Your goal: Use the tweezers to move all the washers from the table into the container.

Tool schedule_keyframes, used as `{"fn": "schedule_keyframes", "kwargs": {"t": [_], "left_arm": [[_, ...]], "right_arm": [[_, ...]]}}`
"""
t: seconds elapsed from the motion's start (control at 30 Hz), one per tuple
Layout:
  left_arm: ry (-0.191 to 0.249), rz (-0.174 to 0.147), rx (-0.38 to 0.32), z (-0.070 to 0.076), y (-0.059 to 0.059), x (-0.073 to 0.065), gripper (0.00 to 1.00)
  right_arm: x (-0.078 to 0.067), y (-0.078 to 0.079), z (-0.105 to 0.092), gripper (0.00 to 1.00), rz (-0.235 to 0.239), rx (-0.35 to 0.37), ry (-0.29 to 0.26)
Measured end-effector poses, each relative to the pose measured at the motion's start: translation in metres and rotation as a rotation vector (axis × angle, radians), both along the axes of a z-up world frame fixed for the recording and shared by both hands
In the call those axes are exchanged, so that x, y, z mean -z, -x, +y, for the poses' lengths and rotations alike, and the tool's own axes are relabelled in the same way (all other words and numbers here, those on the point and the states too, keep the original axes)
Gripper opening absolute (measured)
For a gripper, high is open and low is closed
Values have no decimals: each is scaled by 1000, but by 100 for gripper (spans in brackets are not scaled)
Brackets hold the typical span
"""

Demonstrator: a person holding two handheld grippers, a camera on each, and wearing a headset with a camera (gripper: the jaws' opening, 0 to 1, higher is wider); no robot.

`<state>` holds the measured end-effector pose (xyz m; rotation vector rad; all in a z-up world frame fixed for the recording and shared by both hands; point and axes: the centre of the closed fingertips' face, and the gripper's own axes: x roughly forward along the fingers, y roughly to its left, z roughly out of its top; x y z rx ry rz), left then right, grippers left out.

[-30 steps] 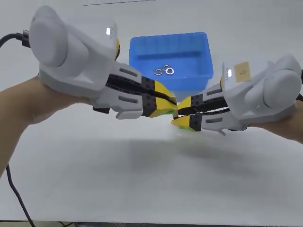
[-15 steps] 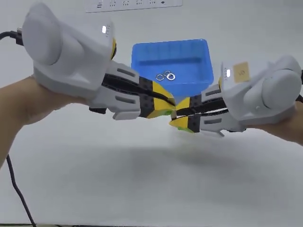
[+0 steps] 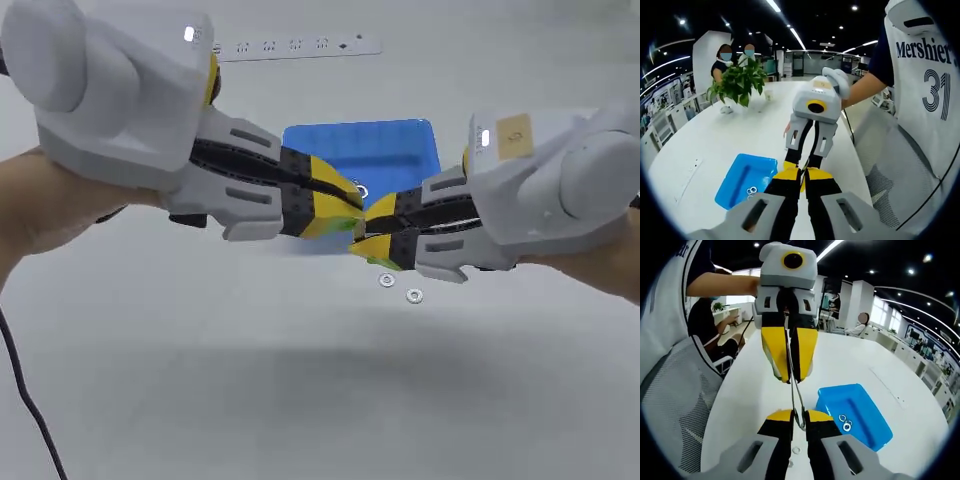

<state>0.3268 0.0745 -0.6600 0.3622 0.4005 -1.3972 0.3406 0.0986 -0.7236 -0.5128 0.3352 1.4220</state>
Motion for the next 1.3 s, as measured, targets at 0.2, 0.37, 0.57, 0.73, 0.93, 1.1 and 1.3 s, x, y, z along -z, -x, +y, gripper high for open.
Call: {"fn": "schedule_keyframes", "kwargs": {"t": [0.2,0.37,0.57,0.73,0.93,1.1,1.3], "left_arm": [[-3,-37,7,1,-10,-12,7],[-12,-72,8,3,-26,-19,7],[-18,-87,-2,8,-50,-16,7],[-36,-91,-5,13,-69,-7,6],[-61,-64,2,18,-89,14,6],[-79,-39,6,19,-99,37,6],[-77,0,3,22,-103,53,6]], "right_arm": [[-13,-10,3,10,-36,-6,4],[-21,-30,3,10,-61,1,-2],[-19,-54,7,10,-76,12,-3],[-7,-77,11,10,-72,17,0],[14,-95,17,10,-40,29,8],[36,-102,20,10,21,42,19],[54,-102,21,10,59,43,50]]}}
